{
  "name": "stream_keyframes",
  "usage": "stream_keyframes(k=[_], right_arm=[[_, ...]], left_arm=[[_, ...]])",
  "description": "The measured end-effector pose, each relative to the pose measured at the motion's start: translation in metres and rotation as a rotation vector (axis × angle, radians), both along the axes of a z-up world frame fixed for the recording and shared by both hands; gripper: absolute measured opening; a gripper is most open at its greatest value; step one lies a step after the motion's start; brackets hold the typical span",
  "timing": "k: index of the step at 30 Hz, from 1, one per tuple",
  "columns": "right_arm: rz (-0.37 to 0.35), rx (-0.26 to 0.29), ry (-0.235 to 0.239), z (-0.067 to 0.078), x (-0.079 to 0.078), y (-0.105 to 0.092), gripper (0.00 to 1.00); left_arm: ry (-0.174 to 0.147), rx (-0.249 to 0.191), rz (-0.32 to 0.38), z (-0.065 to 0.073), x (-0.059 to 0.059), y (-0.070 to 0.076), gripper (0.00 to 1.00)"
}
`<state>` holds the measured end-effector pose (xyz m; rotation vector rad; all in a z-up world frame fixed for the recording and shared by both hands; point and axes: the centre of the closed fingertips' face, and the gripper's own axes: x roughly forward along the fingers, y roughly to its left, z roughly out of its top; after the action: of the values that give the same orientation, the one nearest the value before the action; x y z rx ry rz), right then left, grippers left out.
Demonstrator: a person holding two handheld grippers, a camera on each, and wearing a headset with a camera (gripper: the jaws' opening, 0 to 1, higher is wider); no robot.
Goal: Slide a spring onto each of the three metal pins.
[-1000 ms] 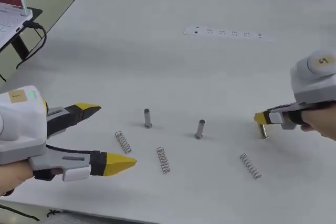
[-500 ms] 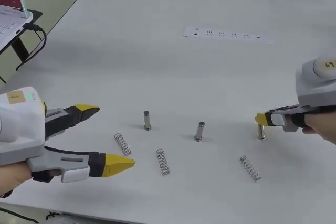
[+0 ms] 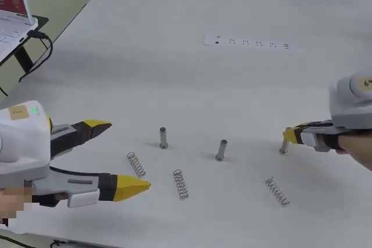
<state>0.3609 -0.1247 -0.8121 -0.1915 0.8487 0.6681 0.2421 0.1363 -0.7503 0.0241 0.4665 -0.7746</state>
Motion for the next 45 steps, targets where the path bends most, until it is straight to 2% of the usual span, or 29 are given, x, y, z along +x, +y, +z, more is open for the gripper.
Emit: stream_keyframes(k=[7, 15, 26, 29, 31, 34, 39, 45], right_arm=[[0.004, -0.003, -0.012, 0.002, -0.01, -0.006, 0.05], [0.04, -0.037, -0.032, 0.001, -0.022, -0.009, 0.05], [0.091, -0.064, -0.049, 0.002, -0.028, -0.009, 0.06], [0.104, -0.062, -0.068, 0.004, -0.027, -0.006, 0.11], [0.111, -0.065, -0.049, 0.003, -0.03, -0.006, 0.11], [0.116, -0.078, -0.054, 0.002, -0.03, -0.006, 0.12], [0.113, -0.068, -0.048, 0.002, -0.03, -0.006, 0.15], [0.112, -0.06, -0.062, 0.005, -0.028, -0.005, 0.23]], left_arm=[[0.003, 0.002, 0.005, -0.002, -0.001, 0.002, 0.85], [0.005, 0.001, 0.003, -0.004, -0.002, 0.0, 0.85], [0.002, -0.005, 0.005, -0.002, -0.002, -0.001, 0.85], [0.002, -0.009, 0.008, -0.002, -0.002, -0.001, 0.84], [0.002, -0.009, 0.007, -0.002, -0.002, -0.001, 0.84], [0.003, -0.008, 0.007, -0.003, -0.003, -0.001, 0.84], [0.003, -0.01, 0.011, -0.003, -0.004, 0.0, 0.84], [-0.001, -0.011, 0.017, -0.002, -0.003, 0.001, 0.85]])
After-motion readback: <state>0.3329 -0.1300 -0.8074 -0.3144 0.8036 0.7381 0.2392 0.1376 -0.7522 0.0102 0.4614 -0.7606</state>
